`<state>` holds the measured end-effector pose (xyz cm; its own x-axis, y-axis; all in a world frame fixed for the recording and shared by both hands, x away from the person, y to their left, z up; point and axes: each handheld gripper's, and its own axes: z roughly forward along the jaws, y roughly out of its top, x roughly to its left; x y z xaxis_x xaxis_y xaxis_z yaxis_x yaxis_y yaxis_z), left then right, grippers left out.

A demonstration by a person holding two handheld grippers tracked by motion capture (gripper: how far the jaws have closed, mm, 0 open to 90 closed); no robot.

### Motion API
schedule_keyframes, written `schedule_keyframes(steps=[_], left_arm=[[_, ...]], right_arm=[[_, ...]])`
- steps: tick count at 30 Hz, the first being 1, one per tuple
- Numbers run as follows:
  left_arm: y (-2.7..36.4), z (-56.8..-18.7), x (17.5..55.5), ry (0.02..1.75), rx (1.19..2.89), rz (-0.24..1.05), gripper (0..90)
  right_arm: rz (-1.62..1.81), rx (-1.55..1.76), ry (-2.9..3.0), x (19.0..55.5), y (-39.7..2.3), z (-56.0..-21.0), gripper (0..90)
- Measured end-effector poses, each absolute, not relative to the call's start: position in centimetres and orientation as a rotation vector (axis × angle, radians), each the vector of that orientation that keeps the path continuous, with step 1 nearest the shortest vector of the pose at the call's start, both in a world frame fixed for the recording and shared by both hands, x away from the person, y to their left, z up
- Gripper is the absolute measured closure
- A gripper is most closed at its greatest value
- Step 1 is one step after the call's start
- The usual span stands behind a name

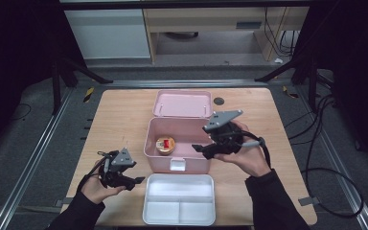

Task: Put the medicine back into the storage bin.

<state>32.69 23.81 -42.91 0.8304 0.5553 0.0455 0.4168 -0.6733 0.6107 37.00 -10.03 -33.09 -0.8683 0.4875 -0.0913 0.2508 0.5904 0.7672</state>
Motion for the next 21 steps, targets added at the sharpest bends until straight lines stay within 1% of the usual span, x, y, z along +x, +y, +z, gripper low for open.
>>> schedule_keyframes(steps=[6, 9, 15, 21], left_arm=[[22.1, -42.6, 31.6, 0.608, 2.451, 0.275, 38.1], [21.7, -42.6, 31.3, 0.588, 2.458, 0.259, 39.7], [21.1, -42.7, 31.0, 0.542, 2.482, 0.218, 44.3], [20.1, -43.4, 30.4, 0.471, 2.539, 0.173, 47.4]], right_arm=[[1.168, 0.549, 2.564, 33.9, -12.1, -34.7, 34.6], [1.169, 0.531, 2.598, 32.7, -12.5, -35.9, 35.5], [1.116, 0.482, 2.688, 30.9, -12.2, -39.3, 38.9], [1.011, 0.431, 2.777, 30.5, -11.3, -42.4, 44.2]])
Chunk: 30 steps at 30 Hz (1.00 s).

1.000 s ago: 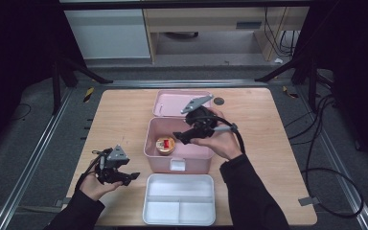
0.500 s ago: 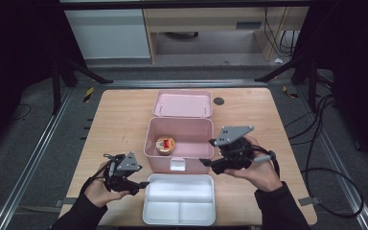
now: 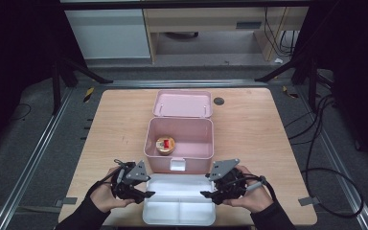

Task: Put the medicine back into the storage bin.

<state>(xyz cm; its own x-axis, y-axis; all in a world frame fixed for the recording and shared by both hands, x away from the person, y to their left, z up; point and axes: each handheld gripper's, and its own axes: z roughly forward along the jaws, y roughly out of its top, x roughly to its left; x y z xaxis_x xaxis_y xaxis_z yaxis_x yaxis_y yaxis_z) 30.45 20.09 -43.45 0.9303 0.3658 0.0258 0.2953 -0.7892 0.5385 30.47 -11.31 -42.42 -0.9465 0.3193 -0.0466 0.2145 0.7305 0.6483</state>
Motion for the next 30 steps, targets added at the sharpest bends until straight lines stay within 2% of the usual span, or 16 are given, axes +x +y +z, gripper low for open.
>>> schedule_keyframes(steps=[9, 21, 25, 30], left_arm=[[18.7, -45.1, 30.2, 0.389, 2.618, 0.139, 53.5], [18.2, -46.6, 30.6, 0.359, 2.708, 0.072, 71.8], [18.0, -47.0, 30.8, 0.332, 2.734, 0.056, 75.4], [17.7, -47.5, 31.0, 0.314, 2.755, 0.050, 80.9]], right_arm=[[0.867, 0.378, 2.912, 30.5, -10.1, -46.0, 58.1], [0.737, 0.377, 3.002, 30.8, -9.6, -47.5, 78.9], [0.708, 0.373, 3.016, 31.0, -9.4, -47.6, 83.3], [0.685, 0.356, 3.030, 31.2, -9.3, -47.6, 84.2]])
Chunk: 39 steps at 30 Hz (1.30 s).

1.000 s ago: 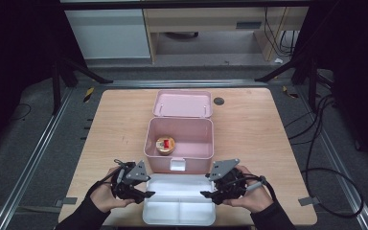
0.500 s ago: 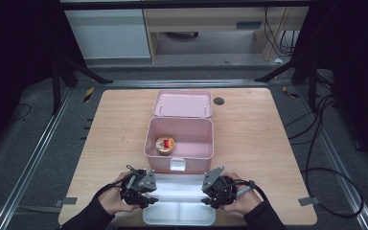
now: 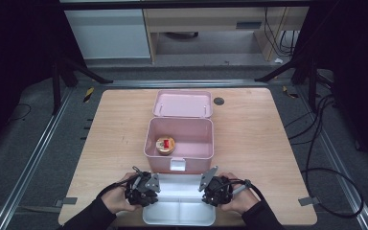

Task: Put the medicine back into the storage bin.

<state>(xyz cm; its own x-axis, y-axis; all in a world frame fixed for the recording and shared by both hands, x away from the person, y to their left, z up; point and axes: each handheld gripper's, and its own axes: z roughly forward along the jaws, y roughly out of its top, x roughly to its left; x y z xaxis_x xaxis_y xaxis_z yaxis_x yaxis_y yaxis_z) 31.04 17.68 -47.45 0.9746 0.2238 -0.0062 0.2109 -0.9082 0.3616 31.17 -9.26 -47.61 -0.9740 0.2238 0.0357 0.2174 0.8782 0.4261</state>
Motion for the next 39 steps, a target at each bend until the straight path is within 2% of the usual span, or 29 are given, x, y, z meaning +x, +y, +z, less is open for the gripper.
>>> schedule_keyframes(steps=[8, 14, 20, 29, 33, 39], left_arm=[[17.8, -47.2, 30.8, 0.230, 2.763, 0.036, 84.0], [18.2, -45.4, 30.0, 0.169, 2.733, -0.007, 85.2], [18.4, -42.9, 28.8, 0.125, 2.720, -0.033, 87.6], [18.2, -37.8, 28.3, 0.068, 2.724, 0.013, 88.2], [18.4, -35.4, 29.1, 0.060, 2.706, 0.049, 88.3], [18.4, -32.7, 32.2, 0.059, 2.704, 0.081, 88.6]], right_arm=[[0.670, 0.320, 3.069, 31.0, -9.1, -47.6, 86.0], [0.699, 0.258, 3.103, 30.3, -9.2, -46.6, 87.6], [0.755, 0.200, 3.078, 29.1, -9.7, -43.7, 88.0], [0.840, 0.145, 3.047, 28.4, -10.4, -39.0, 88.9], [0.889, 0.132, 3.012, 29.1, -10.8, -36.6, 88.9], [0.929, 0.125, 2.949, 31.9, -11.3, -33.4, 88.7]])
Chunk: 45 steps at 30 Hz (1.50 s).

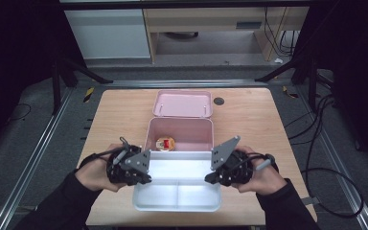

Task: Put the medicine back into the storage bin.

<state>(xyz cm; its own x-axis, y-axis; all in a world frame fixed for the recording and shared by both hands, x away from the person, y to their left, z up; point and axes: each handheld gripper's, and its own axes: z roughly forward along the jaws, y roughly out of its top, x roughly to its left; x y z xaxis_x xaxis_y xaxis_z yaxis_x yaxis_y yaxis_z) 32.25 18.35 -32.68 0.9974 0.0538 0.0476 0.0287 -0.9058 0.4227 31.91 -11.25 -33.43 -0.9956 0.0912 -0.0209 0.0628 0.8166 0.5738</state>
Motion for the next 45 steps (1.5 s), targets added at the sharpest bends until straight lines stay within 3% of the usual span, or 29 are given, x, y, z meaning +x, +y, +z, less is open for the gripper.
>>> schedule_keyframes(steps=[16, 27, 45], left_arm=[[18.6, -30.1, 41.4, 0.059, 2.711, 0.156, 88.4], [18.2, -32.5, 46.5, 0.078, 2.734, 0.133, 87.4], [17.7, -35.8, 48.2, 0.089, 2.777, 0.055, 87.0]], right_arm=[[0.903, 0.129, 2.881, 40.8, -10.8, -31.6, 88.0], [0.875, 0.190, 2.875, 45.0, -10.6, -33.6, 87.7], [0.818, 0.238, 2.936, 46.7, -10.1, -36.8, 87.7]])
